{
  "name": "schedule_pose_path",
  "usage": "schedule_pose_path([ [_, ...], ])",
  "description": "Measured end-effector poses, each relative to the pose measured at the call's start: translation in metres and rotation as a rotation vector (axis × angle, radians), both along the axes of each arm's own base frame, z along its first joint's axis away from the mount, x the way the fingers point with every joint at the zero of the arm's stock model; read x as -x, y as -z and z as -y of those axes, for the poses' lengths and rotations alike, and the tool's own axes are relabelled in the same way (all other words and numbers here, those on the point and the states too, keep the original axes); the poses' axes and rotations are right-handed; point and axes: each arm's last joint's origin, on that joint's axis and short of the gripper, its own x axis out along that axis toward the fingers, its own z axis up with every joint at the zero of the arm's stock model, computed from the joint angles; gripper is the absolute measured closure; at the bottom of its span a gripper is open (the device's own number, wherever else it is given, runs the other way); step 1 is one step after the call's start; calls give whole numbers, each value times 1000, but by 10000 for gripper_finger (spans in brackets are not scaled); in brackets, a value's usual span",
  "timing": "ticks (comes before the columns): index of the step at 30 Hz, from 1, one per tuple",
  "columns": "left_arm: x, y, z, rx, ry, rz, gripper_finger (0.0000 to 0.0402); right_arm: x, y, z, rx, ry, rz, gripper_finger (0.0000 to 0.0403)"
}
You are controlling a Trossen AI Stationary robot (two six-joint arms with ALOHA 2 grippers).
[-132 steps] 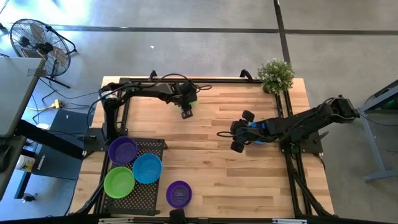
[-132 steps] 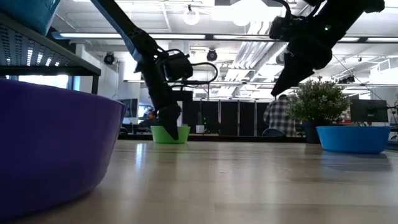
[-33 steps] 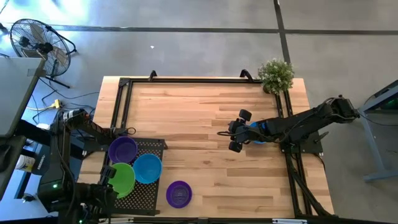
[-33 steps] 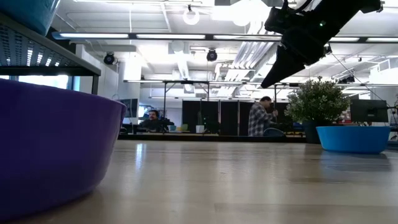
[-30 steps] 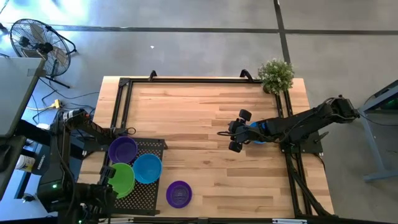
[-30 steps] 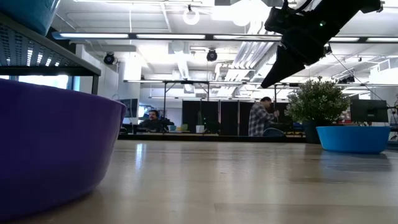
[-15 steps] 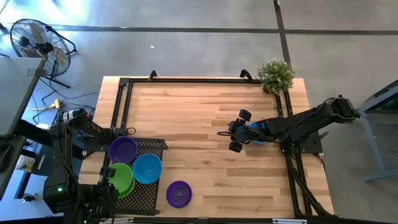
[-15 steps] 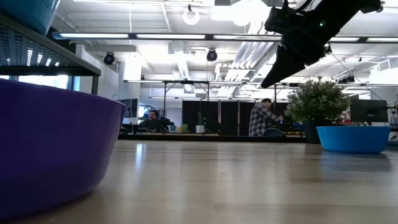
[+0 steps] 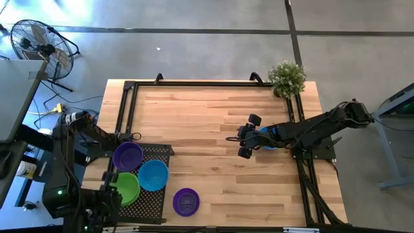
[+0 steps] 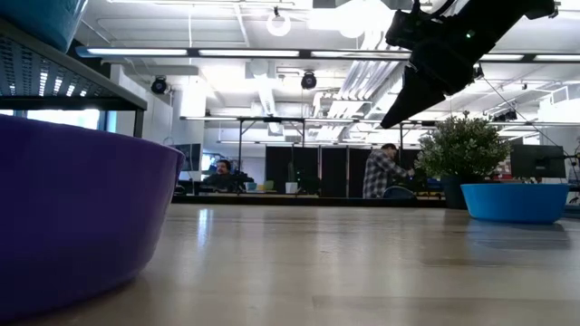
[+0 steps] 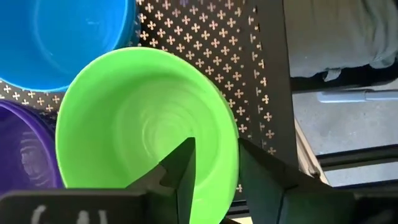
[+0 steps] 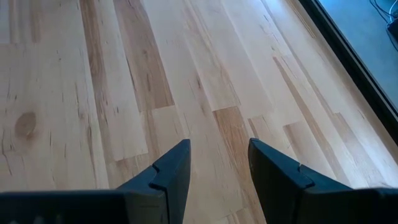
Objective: Pick & Place Mini bowls
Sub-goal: Stack the green bowl on the other green bowls on the shelf
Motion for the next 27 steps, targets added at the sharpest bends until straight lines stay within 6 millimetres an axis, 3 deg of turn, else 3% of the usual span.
schedule_pose_path([
  [10,2,-18,-19,23,27,118,289,0,0,0,-7,-15,-5,254],
  [19,2,-18,-18,84,-109,90,287,0,0,0,-8,-18,-6,254],
  [27,2,-18,-19,80,-116,108,207,0,0,-1,-22,-29,-8,254],
])
